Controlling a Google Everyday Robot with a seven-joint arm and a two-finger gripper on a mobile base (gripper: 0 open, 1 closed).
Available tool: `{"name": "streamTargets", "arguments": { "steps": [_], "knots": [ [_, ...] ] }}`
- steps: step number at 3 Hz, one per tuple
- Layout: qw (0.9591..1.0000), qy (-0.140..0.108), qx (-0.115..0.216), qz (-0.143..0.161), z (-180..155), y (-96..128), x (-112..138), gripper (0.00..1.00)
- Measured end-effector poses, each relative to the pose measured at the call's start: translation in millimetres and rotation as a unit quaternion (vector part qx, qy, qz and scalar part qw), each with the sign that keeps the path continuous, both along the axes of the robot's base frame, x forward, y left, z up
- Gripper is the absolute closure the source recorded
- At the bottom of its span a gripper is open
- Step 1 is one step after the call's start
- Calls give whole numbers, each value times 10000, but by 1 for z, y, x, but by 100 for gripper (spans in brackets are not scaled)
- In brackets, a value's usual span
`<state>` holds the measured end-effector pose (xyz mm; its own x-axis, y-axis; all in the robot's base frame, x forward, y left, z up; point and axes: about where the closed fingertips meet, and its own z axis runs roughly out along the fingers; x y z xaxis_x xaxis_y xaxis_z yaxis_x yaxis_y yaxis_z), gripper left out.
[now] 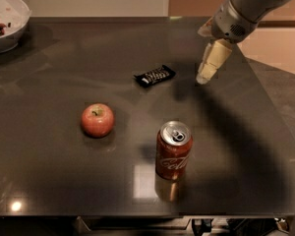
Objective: Move rxbar chocolate near coke can
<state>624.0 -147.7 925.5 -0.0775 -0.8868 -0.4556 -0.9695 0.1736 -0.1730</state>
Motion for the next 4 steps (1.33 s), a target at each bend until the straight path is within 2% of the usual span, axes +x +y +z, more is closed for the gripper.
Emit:
{"name": "streamTargets", "arguments": {
  "steps": [1,2,3,4],
  "knots": [
    [9991,153,299,252,-27,40,36,0],
    [9973,300,463,492,-49,74,58,0],
    [9953,437,520,683,-64,96,67,0],
    [9937,589,463,838,-81,107,68,0]
  ]
}}
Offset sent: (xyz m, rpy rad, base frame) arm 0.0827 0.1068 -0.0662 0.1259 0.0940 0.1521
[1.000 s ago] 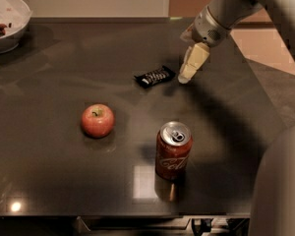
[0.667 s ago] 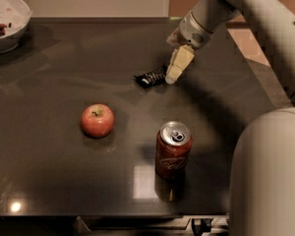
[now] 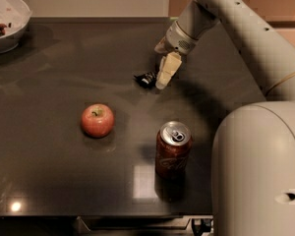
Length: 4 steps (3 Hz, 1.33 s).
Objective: Move rxbar chocolate near coke can
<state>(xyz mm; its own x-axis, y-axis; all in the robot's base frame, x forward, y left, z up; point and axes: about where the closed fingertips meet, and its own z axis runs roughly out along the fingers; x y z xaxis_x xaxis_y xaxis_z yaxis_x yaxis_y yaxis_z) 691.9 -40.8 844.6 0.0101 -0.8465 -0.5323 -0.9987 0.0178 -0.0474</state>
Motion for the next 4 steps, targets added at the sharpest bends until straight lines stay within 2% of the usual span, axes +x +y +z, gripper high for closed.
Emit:
{"name": "streamTargets", "arguments": {
  "steps": [1,2,4],
  "knots": [
    [9998,125,-115,68,-14,-2,-1,0],
    [9995,187,-217,124,-23,-7,-2,18],
    [9994,216,-238,143,-23,-12,-3,64]
  ]
}}
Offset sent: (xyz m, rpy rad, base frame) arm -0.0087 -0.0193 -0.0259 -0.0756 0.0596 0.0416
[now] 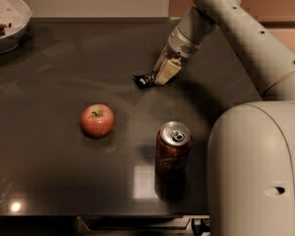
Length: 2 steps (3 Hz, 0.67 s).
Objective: Move rxbar chocolate near coke can
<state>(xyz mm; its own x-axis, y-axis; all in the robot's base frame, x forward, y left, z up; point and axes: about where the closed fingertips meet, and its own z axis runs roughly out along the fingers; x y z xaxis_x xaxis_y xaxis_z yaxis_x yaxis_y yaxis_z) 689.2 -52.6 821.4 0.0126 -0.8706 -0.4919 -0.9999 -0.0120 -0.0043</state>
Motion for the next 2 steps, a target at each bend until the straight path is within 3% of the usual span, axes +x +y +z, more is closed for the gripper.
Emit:
{"name": "streamTargets", "arguments": {
  "steps": [1,2],
  "knots": [
    [10000,-1,1,0,3,0,0,88],
    [10000,-1,1,1,3,0,0,100]
  ]
}}
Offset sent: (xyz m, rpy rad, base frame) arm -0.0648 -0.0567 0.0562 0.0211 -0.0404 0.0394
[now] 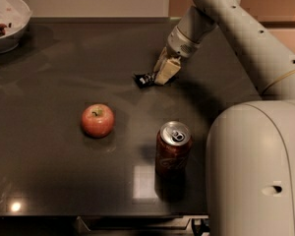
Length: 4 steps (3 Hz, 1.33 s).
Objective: Move rxbar chocolate near coke can
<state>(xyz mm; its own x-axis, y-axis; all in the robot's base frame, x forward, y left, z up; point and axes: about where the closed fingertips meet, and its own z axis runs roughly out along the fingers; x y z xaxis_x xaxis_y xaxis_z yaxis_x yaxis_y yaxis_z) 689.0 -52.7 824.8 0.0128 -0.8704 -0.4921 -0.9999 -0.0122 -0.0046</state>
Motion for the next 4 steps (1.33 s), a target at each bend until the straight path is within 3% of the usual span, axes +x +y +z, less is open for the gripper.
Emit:
{"name": "streamTargets", "arguments": {
  "steps": [2,4],
  "knots": [
    [9994,-235,85,249,46,-51,-68,100],
    [9986,-120,125,493,56,-71,-135,100]
  ]
}}
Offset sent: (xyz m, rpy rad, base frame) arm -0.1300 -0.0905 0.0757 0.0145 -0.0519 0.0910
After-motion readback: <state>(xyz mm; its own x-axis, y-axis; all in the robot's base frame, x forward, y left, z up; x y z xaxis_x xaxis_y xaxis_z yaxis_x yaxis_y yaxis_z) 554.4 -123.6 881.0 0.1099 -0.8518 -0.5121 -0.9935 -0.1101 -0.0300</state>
